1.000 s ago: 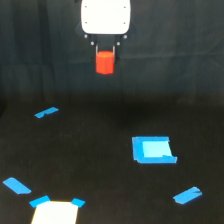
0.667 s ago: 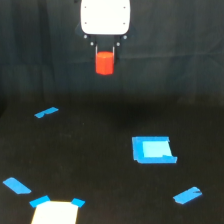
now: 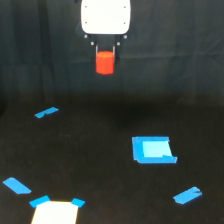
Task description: Pick up the red object from the table
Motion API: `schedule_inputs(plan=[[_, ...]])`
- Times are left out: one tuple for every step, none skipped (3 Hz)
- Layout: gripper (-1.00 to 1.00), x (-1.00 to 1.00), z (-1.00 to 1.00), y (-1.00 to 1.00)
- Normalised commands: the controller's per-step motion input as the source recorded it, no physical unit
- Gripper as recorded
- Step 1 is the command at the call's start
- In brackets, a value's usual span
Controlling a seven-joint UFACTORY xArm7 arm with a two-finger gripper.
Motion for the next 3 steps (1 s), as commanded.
schedule_inputs(plan=[[-1.00,-0.23,0.02,0.01],[-1.00,0.04,0.12,-0.21],[-1.00,-0.06,0.20,-0.23]])
